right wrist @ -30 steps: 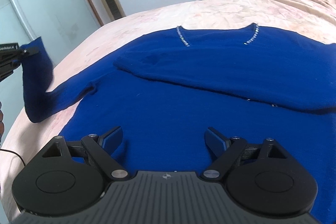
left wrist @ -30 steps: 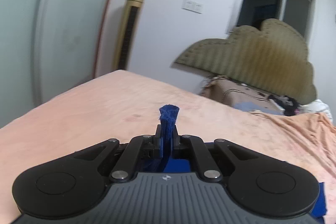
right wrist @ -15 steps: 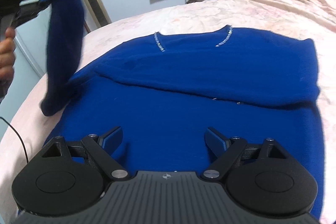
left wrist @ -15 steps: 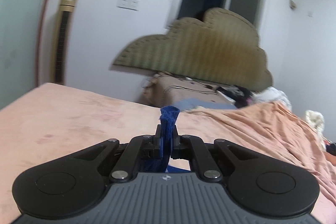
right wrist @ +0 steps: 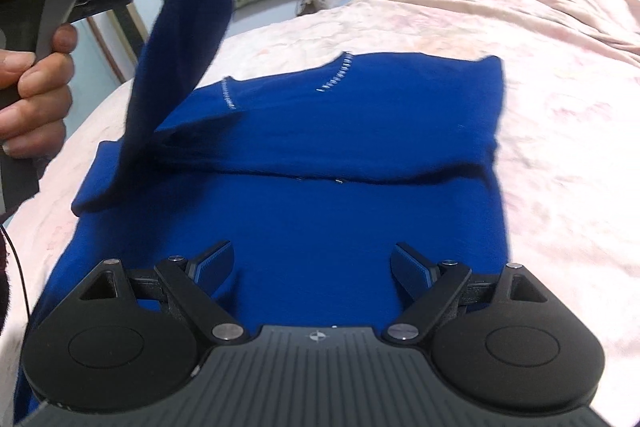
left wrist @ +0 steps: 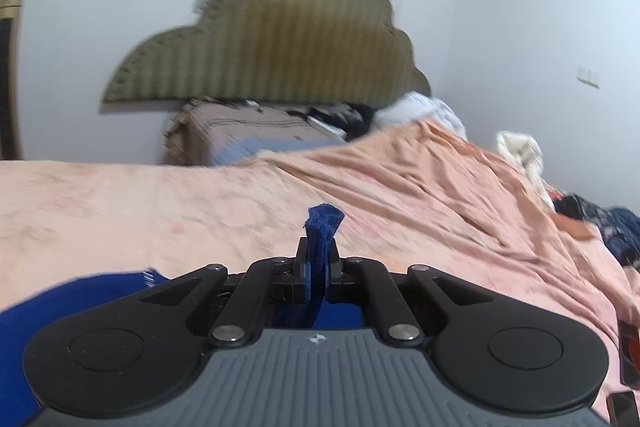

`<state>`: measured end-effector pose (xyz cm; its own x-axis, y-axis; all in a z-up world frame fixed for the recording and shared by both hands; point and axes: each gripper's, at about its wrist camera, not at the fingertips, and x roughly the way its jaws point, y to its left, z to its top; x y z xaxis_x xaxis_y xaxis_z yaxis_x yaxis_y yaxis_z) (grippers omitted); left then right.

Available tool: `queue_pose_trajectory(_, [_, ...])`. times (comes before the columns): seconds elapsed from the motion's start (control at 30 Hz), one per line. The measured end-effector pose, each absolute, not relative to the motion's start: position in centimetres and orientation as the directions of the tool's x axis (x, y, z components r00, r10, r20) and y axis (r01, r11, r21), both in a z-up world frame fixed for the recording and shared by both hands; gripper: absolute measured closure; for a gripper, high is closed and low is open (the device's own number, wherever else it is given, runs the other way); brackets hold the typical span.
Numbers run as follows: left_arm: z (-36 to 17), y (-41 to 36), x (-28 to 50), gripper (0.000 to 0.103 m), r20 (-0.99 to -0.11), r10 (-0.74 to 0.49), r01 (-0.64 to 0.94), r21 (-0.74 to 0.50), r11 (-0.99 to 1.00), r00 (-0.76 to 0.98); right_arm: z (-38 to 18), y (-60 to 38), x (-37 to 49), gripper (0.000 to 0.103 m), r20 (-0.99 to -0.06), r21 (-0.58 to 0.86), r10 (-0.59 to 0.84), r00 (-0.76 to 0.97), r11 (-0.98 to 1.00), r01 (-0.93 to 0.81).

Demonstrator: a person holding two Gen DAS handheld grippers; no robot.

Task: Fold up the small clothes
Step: 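Lift the held sleeve across the sweater body and open the left tool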

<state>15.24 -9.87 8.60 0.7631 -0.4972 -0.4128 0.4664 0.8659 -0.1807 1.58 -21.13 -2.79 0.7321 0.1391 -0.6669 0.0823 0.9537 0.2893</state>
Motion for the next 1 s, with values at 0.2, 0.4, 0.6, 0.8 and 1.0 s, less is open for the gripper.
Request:
queue_pose_trajectory(0.2, [6.0, -13.7, 15.1, 0.097, -0.475, -0.535, 0.524, -0.169, 0.835, 0.699, -2.8, -22.6, 0.6, 0.015, -0.663, 0.288, 0.109, 0.741, 0.95, 0.118])
queue_pose_trajectory(0.4, [3.0, -16.3, 15.0, 0.097, -0.561, -0.549, 0.572, -0.155, 0.805, 0.62, -3.0, -23.6, -0.2, 0.015, -0.663, 0.288, 0.089, 0.743, 0.947, 0.143])
queue_pose_trajectory(0.6, [0.3, -17.0, 16.0, 0.07, -0.682, -0.535, 0.581, -0.195, 0.79, 0.498, -3.1, -24.1, -0.9, 0.015, -0.664, 0.28, 0.074, 0.744, 0.947, 0.155])
queue_pose_trajectory(0.8, [2.3, -15.2, 14.0, 0.013, -0.611, -0.579, 0.608, -0.194, 0.77, 0.539, -3.2, -24.4, -0.9, 0.015, -0.668, 0.273, 0.058, 0.742, 0.947, 0.171])
queue_pose_trajectory(1.0, [4.7, -11.6, 13.2, 0.013, -0.579, -0.451, 0.519, -0.055, 0.853, 0.68, -1.9, -24.4, 1.1, 0.015, -0.633, 0.23, 0.033, 0.774, 0.962, 0.148])
